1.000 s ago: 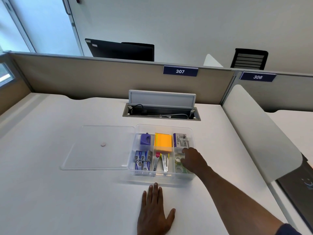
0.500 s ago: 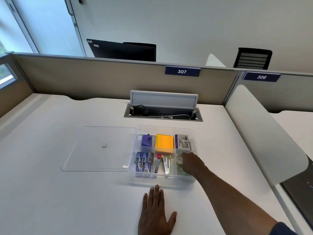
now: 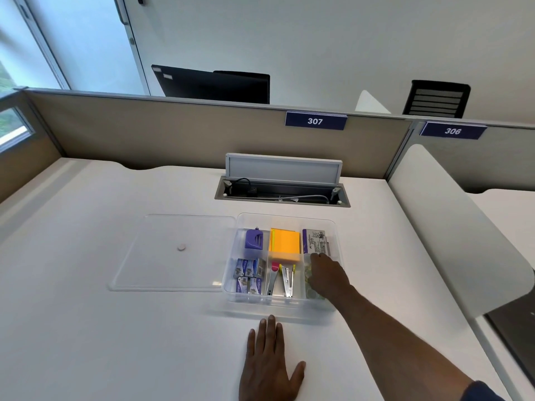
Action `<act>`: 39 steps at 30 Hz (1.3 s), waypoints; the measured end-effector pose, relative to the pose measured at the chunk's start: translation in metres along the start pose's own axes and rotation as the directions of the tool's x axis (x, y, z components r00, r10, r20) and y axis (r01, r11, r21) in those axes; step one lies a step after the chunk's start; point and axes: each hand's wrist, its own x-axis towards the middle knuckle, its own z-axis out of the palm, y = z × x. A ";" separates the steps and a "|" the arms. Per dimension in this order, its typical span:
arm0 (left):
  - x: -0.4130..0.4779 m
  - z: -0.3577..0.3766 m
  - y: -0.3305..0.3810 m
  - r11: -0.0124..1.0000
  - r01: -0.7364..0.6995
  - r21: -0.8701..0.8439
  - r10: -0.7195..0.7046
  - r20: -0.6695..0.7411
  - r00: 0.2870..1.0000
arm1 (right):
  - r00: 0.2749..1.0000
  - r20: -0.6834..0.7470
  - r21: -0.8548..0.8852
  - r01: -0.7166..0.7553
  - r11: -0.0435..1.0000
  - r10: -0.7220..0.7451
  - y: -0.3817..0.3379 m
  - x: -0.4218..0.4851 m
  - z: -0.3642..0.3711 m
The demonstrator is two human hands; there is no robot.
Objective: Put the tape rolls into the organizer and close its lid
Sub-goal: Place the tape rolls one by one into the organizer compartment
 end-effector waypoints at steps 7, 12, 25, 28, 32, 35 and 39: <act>0.000 0.001 0.000 1.000 0.003 -0.001 -0.003 -0.007 1.000 | 0.999 0.012 0.206 -0.035 0.978 0.033 -0.004 0.007 -0.002; 0.000 0.002 0.000 1.000 0.005 0.016 -0.005 -0.015 1.000 | 0.998 -0.006 0.247 -0.060 0.967 0.063 -0.004 0.007 0.003; 0.003 0.003 -0.001 0.999 -0.002 0.052 0.006 -0.070 0.998 | 0.993 -0.041 0.285 -0.095 0.954 0.111 -0.004 0.004 0.011; 0.003 0.004 -0.001 1.000 -0.004 0.031 0.006 -0.069 0.998 | 0.993 -0.038 0.280 -0.100 0.955 0.115 -0.003 0.003 0.010; 0.002 0.002 0.000 1.000 -0.008 0.015 0.009 -0.046 0.999 | 0.993 -0.038 0.276 -0.101 0.956 0.116 -0.003 0.003 0.009; 0.000 0.003 -0.001 1.000 -0.007 0.019 0.008 -0.044 0.999 | 0.991 -0.042 0.278 -0.109 0.954 0.126 -0.002 0.002 0.006; -0.001 0.001 0.000 1.000 -0.007 0.027 0.008 -0.037 0.999 | 0.990 -0.032 0.256 -0.124 0.959 0.137 0.003 -0.001 -0.004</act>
